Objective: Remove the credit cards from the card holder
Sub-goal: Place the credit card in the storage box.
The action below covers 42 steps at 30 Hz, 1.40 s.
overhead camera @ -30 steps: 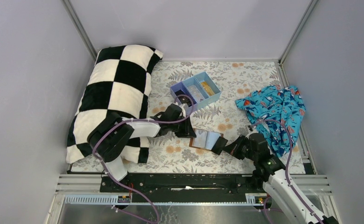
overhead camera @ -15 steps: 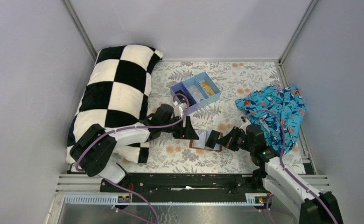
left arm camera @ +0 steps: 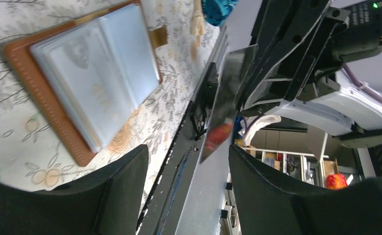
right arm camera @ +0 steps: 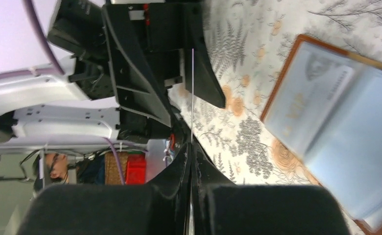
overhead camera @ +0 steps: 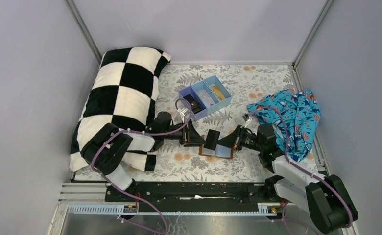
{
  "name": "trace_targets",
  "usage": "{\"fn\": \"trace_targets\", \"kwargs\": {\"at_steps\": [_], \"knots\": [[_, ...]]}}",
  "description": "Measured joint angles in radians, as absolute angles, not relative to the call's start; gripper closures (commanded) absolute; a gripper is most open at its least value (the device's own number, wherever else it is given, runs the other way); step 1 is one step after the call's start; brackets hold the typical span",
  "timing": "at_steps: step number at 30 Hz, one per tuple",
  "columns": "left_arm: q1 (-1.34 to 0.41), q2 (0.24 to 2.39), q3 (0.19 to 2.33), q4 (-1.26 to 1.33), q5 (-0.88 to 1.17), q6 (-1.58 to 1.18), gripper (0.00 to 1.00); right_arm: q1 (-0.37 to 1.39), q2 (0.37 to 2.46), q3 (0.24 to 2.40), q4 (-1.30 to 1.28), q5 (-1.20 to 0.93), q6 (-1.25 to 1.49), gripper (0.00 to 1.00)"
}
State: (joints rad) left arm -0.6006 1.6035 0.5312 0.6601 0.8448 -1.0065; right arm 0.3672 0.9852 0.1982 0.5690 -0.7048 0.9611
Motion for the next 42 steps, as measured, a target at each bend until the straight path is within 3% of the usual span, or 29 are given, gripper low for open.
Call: {"fn": "trace_targets", "kwargs": {"at_steps": [6, 13, 15, 18, 19, 21, 23, 26, 36, 39, 42], "knots": [[-0.602, 1.683, 0.513, 0.915, 0.906, -1.156, 0.44, 0.368, 1.049, 0.198, 0.705, -0.804, 1.0, 1.0], [-0.602, 1.814, 0.499, 1.24, 0.921, -1.364, 0.63, 0.368, 1.125, 0.198, 0.778, -0.852, 1.024, 1.0], [-0.602, 1.837, 0.499, 1.303, 0.921, -1.404, 0.72, 0.368, 1.143, 0.198, 0.802, -0.861, 1.035, 1.0], [-0.603, 1.85, 0.5, 1.354, 0.923, -1.441, 1.0, 0.368, 1.161, 0.198, 0.83, -0.873, 1.048, 1.0], [-0.603, 1.851, 0.5, 1.363, 0.924, -1.449, 1.0, 0.368, 1.164, 0.198, 0.835, -0.878, 1.051, 0.91], [-0.603, 1.853, 0.501, 1.386, 0.929, -1.467, 1.0, 0.368, 1.173, 0.198, 0.845, -0.881, 1.058, 0.6], [-0.603, 1.855, 0.504, 1.398, 0.933, -1.477, 1.0, 0.368, 1.188, 0.198, 0.858, -0.881, 1.075, 0.46], [-0.603, 1.856, 0.504, 1.409, 0.937, -1.492, 1.0, 0.37, 1.226, 0.199, 0.906, -0.883, 1.097, 0.4], [-0.602, 1.789, 0.509, 1.282, 0.931, -1.441, 1.0, 0.37, 1.283, 0.192, 1.066, -0.875, 1.185, 0.36], [-0.595, 1.671, 0.568, 0.966, 0.886, -1.27, 1.0, 0.37, 1.216, 0.192, 0.937, -0.797, 1.151, 0.32], [-0.587, 1.564, 0.716, 0.52, 0.765, -1.055, 1.0, 0.371, 1.053, 0.22, 0.62, -0.606, 1.049, 0.26]]}}
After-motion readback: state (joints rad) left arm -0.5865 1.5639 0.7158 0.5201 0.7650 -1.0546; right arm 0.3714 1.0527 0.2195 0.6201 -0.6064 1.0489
